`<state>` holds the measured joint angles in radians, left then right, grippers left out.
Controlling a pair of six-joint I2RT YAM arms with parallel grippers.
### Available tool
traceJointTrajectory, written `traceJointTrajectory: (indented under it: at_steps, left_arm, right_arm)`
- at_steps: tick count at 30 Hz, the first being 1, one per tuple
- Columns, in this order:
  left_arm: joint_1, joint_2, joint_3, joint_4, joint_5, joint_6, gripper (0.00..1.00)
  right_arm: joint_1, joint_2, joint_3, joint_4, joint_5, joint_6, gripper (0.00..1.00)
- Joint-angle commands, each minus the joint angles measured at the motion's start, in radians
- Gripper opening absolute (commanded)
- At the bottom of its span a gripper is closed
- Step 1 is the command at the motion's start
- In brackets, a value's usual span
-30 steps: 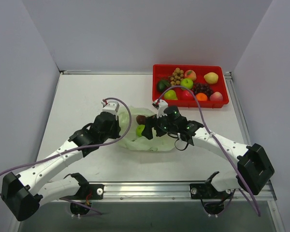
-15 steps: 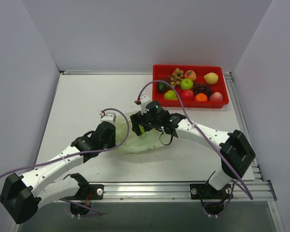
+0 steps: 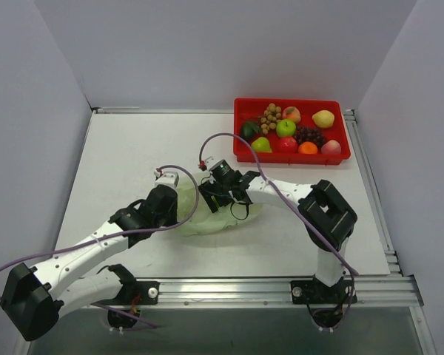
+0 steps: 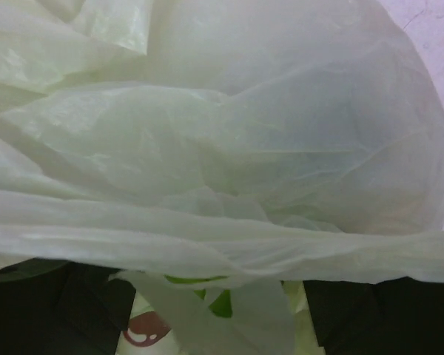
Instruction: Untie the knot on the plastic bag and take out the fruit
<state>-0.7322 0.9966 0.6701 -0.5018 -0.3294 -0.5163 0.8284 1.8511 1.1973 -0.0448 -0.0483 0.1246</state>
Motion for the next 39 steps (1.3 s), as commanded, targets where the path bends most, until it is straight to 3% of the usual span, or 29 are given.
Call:
traceJointTrajectory:
  at_steps: [1, 3, 4, 6, 10, 21, 24, 29, 35, 38, 39]
  left_arm:
    - [0.004, 0.005, 0.046, 0.058, -0.016, 0.050, 0.00]
    - [0.005, 0.007, 0.048, 0.063, -0.019, 0.070, 0.00]
    - [0.007, 0.008, 0.048, 0.069, -0.019, 0.091, 0.00]
    - [0.008, 0.007, 0.051, 0.069, -0.019, 0.116, 0.00]
    - [0.016, 0.002, 0.049, 0.068, -0.025, 0.176, 0.00]
    - [0.019, -0.041, 0.002, 0.094, -0.069, 0.186, 0.00]
    - [0.020, -0.055, -0.004, 0.092, -0.072, 0.191, 0.00]
    - [0.020, -0.056, 0.000, 0.088, -0.065, 0.197, 0.00]
    - [0.022, -0.064, 0.002, 0.083, -0.066, 0.199, 0.00]
    - [0.024, -0.069, -0.001, 0.083, -0.065, 0.197, 0.00]
    - [0.024, -0.069, 0.000, 0.083, -0.063, 0.197, 0.00]
  right_arm:
    - [0.003, 0.007, 0.033, -0.056, 0.036, -0.023, 0.67]
    - [0.008, -0.013, 0.030, -0.056, 0.031, -0.034, 0.49]
    - [0.011, -0.021, 0.028, -0.056, 0.031, -0.039, 0.32]
    - [0.018, -0.062, 0.024, -0.059, 0.024, -0.049, 0.25]
    - [0.034, -0.168, 0.007, -0.059, -0.053, -0.059, 0.22]
    - [0.006, -0.423, 0.062, -0.070, -0.329, -0.039, 0.21]
    - [-0.054, -0.470, 0.082, -0.066, -0.280, -0.046, 0.22]
    - [-0.227, -0.451, 0.114, -0.032, -0.007, -0.080, 0.26]
    - [-0.420, -0.239, 0.200, 0.031, 0.105, -0.036, 0.29]
    - [-0.489, -0.132, 0.293, 0.028, 0.100, -0.008, 0.35]
    - [-0.509, -0.106, 0.326, 0.017, 0.106, -0.009, 0.43]
